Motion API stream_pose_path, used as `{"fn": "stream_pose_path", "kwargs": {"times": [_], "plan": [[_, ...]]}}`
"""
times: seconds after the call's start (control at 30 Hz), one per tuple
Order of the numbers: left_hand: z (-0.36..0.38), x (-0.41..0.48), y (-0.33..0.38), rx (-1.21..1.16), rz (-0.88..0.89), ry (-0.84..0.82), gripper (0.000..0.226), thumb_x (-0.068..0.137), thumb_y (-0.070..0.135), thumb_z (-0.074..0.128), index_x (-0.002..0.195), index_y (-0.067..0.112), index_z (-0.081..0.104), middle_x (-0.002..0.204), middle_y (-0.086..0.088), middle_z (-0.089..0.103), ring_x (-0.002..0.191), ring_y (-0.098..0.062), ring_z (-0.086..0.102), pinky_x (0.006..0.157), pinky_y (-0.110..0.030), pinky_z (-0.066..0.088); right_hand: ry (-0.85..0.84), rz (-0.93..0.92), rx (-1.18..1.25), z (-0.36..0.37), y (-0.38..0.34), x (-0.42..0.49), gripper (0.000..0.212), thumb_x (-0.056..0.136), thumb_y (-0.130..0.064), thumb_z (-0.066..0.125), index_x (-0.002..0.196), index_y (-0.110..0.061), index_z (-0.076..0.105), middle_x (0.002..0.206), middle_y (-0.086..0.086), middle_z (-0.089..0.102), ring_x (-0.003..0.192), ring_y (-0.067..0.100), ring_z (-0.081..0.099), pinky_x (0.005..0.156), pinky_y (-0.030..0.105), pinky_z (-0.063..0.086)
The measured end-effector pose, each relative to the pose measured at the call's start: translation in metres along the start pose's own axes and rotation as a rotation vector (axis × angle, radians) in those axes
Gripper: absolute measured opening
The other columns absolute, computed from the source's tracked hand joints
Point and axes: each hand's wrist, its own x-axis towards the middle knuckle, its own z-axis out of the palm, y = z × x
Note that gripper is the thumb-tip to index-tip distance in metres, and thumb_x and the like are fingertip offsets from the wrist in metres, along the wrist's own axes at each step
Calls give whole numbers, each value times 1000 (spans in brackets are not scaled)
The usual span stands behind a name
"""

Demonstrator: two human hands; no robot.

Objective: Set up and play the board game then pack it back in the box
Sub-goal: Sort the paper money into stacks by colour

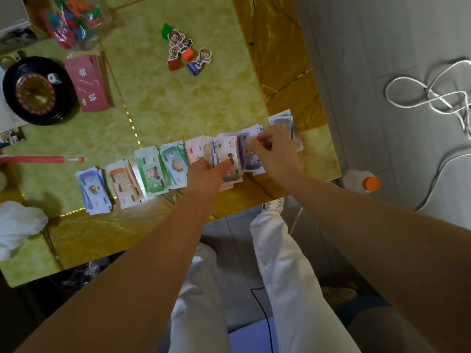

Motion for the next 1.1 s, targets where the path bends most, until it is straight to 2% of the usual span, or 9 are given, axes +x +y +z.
{"fn": "stream_pose_path", "kwargs": {"times": [0.13, 0.23, 0.33, 0.47, 0.57, 0.8, 0.93, 1.0, 1.1], "plan": [[13, -6, 10, 29, 18, -58, 8, 87, 6, 67, 94, 7, 71, 85, -6, 74, 76, -20, 72, 75, -37, 58, -195, -85, 122, -11, 0, -6, 22, 88, -27, 69, 89, -6, 67, 78, 3, 66, 69, 10, 58, 66, 22, 47], [25, -9, 18, 16, -10, -107, 7, 89, 10, 65, 93, 12, 71, 93, -10, 74, 91, -30, 70, 87, -47, 54, -139, -50, 118, -23, 5, 0, 16, 89, -23, 69, 81, -9, 67, 68, -2, 63, 62, 6, 54, 58, 15, 42], [39, -8, 23, 2, -24, -83, 17, 94, 4, 54, 88, 14, 67, 80, -3, 72, 81, -24, 68, 84, -43, 55, -96, -6, 130, -40, 12, 9, 17, 91, -22, 66, 80, -9, 68, 71, 5, 65, 65, 10, 54, 62, 25, 44], [54, -4, 23, 53, 15, -31, 18, 95, 4, 53, 108, 5, 64, 95, -11, 67, 88, -28, 65, 79, -38, 56, -73, 51, 83, -64, 24, 21, 19, 94, -23, 61, 93, -7, 72, 86, 14, 69, 72, 16, 56, 62, 28, 42], [63, -2, 21, 91, 12, 27, 25, 94, 7, 55, 118, 3, 62, 104, -12, 67, 94, -27, 66, 70, -29, 57, -92, 72, -31, -70, 34, 30, 18, 94, -25, 61, 85, -12, 70, 78, 4, 67, 65, 10, 54, 59, 28, 42], [66, 0, 19, 59, -11, 74, 27, 92, 6, 58, 119, 3, 63, 108, -14, 67, 96, -30, 66, 83, -43, 56, 89, 137, -31, -64, 41, 33, 19, 83, -28, 74, 89, -19, 58, 77, -8, 60, 68, 4, 54, 61, 22, 46], [60, -4, 22, 22, 12, 49, 16, 90, 4, 62, 105, 7, 66, 100, -13, 68, 92, -31, 67, 82, -45, 57, -91, 61, 96, -53, 18, 25, 20, 87, -33, 70, 93, -15, 65, 88, 3, 69, 80, 15, 62, 69, 29, 52], [51, -7, 24, 16, 50, 39, 16, 88, 3, 65, 103, 5, 67, 98, -15, 69, 90, -32, 68, 80, -44, 57, -209, 19, 76, -41, 3, 20, 24, 85, -32, 71, 92, -9, 69, 90, 12, 70, 86, 25, 66, 77, 43, 56], [32, -14, 28, -7, 80, 60, 9, 89, 4, 62, 95, 11, 65, 84, -4, 68, 76, -20, 68, 74, -35, 58, -236, -21, 47, -25, -19, 13, 27, 85, -24, 72, 95, 0, 69, 91, 18, 71, 89, 33, 66, 79, 47, 55]]}}
